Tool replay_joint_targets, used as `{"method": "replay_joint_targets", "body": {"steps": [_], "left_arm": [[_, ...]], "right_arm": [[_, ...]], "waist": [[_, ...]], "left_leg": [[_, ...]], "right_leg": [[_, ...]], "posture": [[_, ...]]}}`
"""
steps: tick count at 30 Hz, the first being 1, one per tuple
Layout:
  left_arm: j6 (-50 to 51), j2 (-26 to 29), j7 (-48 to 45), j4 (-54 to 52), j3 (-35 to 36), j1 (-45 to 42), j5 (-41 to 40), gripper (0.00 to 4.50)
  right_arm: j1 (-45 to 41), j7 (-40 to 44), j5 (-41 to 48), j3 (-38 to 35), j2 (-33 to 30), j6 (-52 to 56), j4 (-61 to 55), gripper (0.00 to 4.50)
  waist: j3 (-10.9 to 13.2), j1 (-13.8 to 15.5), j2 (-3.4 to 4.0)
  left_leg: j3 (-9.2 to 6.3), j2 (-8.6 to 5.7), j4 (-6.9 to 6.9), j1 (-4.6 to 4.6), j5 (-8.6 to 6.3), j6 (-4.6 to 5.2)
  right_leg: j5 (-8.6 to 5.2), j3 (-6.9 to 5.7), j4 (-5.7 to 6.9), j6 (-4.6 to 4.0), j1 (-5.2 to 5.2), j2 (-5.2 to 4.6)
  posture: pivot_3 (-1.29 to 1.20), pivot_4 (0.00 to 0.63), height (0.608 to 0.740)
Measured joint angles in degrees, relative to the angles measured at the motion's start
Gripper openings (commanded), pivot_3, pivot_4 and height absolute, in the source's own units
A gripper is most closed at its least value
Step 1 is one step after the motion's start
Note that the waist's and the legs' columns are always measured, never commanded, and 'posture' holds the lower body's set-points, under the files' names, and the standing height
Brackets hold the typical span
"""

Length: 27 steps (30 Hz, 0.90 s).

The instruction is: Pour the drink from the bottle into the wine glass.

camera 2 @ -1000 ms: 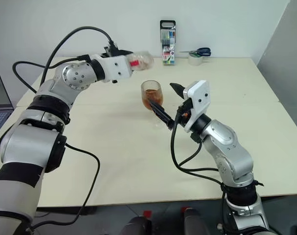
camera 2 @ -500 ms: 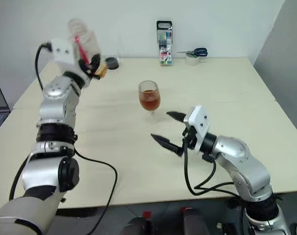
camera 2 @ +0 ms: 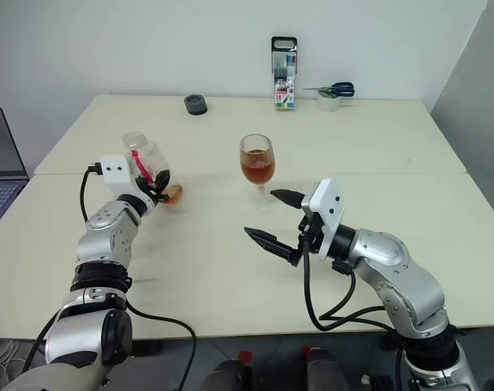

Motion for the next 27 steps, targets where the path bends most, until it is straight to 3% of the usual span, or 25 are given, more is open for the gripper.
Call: {"method": "replay_joint_targets", "body": {"steps": [6, 15, 21, 27], "left_arm": [[-5.47, -0.01, -0.80, 4.17, -0.47, -1.17, 0.13, 1.68], [-7.95, -0.32, -0.58, 8.09, -0.80, -1.32, 0.15, 4.49], [-7.13, -0.57, -0.56, 5.42, -0.99, 0.96, 0.18, 4.49], [-0.52, -0.61, -0.39, -5.63, -1.79, 9.13, 0.06, 4.49]], "right_arm": [[0.04, -1.16, -0.03, -0.11, -0.02, 0.07, 0.00, 4.50], [0.00, -2.58, -0.82, -0.15, 0.16, 0.05, 0.37, 4.50], [0.14, -3.06, -2.00, -0.18, 0.44, 0.01, 1.25, 4.50], [3.89, -5.45, -2.86, -0.29, 1.00, -0.06, 0.82, 4.50]], "waist": [[0.00, -0.05, 0.00], [0.00, -0.07, -0.01], [-0.01, -0.09, -0.01], [-0.01, -0.11, -0.01]], "left_leg": [[0.02, 0.01, -0.01, 0.02, 0.00, 0.00], [0.01, 0.01, -0.02, 0.02, 0.00, 0.01], [0.01, 0.02, -0.05, 0.03, 0.00, 0.01], [0.00, 0.04, -0.07, 0.04, 0.00, 0.01]], "right_leg": [[0.00, 0.00, 0.00, 0.00, 0.00, 0.00], [0.00, -0.01, 0.00, 0.00, 0.00, 0.00], [0.00, 0.01, 0.00, 0.00, 0.00, 0.00], [0.00, 0.02, -0.02, 0.00, 0.02, 0.01]], "posture": [[0.00, 0.150, 0.740], [0.00, 0.150, 0.740], [0.00, 0.150, 0.740], [0.00, 0.150, 0.740]]}}
